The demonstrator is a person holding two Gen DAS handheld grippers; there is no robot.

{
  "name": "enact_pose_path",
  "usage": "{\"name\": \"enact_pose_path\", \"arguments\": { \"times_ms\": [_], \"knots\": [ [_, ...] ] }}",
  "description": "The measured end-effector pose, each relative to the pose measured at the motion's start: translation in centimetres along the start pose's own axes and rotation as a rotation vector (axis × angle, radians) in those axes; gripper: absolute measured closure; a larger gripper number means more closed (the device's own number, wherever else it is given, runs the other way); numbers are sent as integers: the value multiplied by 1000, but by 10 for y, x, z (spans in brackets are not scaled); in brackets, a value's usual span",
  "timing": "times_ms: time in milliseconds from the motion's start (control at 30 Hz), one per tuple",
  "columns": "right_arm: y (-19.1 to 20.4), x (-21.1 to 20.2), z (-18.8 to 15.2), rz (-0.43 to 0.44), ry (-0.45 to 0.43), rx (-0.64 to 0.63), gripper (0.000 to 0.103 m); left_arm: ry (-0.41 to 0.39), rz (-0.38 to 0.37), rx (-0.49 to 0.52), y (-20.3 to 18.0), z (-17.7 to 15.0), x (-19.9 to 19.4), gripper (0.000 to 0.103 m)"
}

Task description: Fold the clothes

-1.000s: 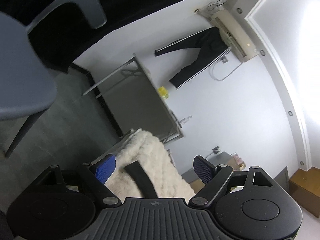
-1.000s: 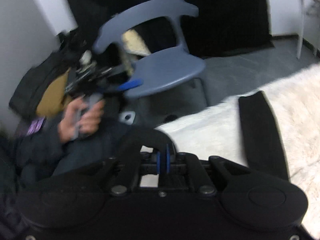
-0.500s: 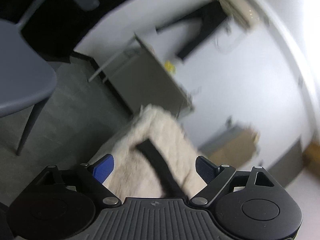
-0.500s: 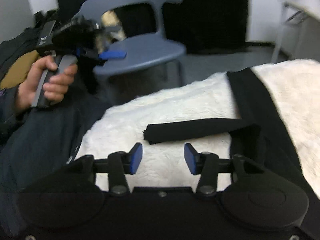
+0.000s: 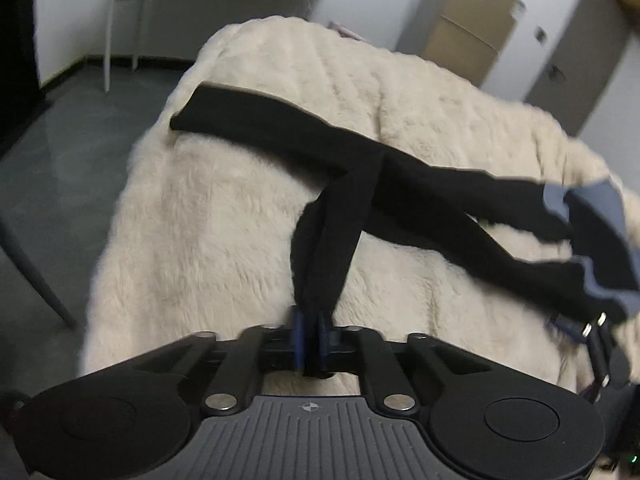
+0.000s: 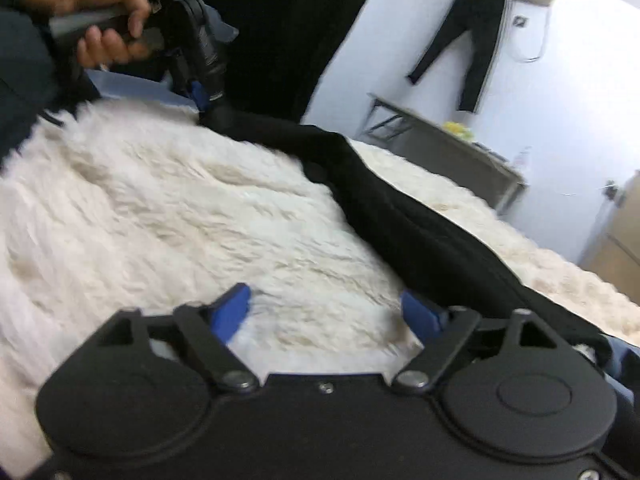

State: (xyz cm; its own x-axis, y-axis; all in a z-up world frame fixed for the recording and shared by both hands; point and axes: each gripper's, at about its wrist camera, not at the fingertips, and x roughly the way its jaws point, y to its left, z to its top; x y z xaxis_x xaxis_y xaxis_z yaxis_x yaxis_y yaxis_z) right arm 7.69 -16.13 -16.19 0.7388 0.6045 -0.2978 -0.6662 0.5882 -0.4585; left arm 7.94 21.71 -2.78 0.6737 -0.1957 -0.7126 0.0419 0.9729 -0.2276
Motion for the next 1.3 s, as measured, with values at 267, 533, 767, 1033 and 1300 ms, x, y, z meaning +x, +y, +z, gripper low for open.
{"name": "enact_pose_path", "arguments": {
  "times_ms": [267, 533, 767, 1033, 1300],
  "knots": [
    [11, 5, -6, -39, -48, -10, 8, -54, 310, 300, 53, 24, -97, 87],
    [15, 7, -7, -54, -65, -24, 8, 9, 411, 109, 114, 0, -86, 40],
    [19, 12, -4, -46, -40, -38, 8, 37, 139, -157, 138, 0, -66, 19],
    [-23, -23, 45, 59, -56, 204, 9, 141, -44, -367, 159, 7, 8, 28],
    [-5, 44, 52, 166, 226, -9, 101, 43, 6, -295, 144, 29, 3, 98]
  ]
}}
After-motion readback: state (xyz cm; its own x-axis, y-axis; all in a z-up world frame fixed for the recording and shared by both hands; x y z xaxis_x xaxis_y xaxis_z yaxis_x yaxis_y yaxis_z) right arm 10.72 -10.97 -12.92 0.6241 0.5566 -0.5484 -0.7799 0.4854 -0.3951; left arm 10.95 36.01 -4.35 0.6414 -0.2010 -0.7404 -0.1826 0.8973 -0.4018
